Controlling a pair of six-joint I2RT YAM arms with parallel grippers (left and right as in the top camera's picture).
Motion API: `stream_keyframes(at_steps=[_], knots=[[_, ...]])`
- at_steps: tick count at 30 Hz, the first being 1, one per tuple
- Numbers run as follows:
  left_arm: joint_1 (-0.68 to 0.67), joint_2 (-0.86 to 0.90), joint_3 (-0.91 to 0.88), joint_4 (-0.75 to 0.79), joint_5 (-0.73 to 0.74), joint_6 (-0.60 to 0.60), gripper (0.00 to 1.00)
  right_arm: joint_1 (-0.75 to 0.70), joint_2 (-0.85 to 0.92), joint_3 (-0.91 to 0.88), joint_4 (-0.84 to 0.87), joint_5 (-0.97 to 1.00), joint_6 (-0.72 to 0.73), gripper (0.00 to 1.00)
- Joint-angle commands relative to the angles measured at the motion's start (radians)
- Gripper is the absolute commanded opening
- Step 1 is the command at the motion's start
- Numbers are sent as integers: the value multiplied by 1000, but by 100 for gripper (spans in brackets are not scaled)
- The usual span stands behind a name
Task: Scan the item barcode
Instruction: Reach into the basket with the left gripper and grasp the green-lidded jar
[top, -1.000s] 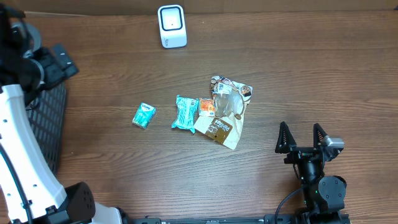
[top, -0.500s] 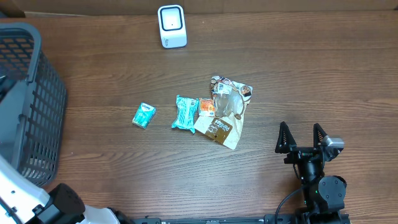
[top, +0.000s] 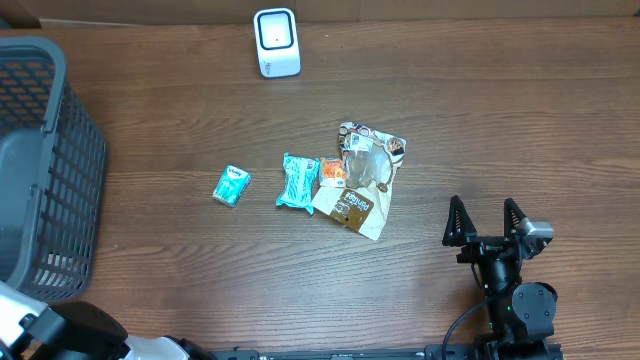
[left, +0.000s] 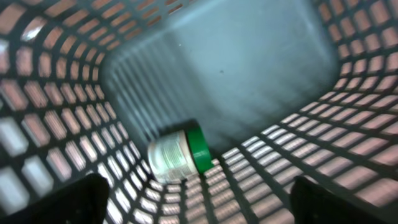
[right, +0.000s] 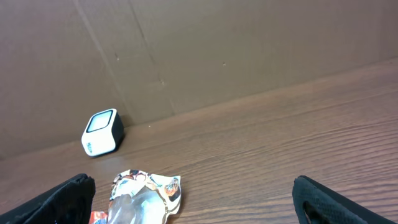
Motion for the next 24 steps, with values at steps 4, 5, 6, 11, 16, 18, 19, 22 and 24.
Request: stream_keyframes(at_steps=[4,5,6,11,16,18,19,22,24], knots=[[-2,-7,-188,168,-1,315,100,-6,-8,-11,5,3,-1,100],[-2,-5,-214,201,0,350,99,-6,-8,-11,5,3,-1,100],[-2,-4,-242,232,7,394,100,-6,-8,-11,5,3,-1,100],[-2,2,-401,350,151,758,98,-6,-8,-11,5,3,-1,100],[-2,2,-555,444,231,1007,97,-6,-8,-11,5,3,-1,100],[-2,2,-593,468,240,1059,99,-6,-8,-11,5,3,-1,100],[-2,2,-612,478,241,1087,99,-6,-8,-11,5,3,-1,100],[-2,2,-644,482,240,1161,99,-6,-8,-11,5,3,-1,100],[0,2,-655,482,238,1195,99,-6,-8,-11,5,3,-1,100]])
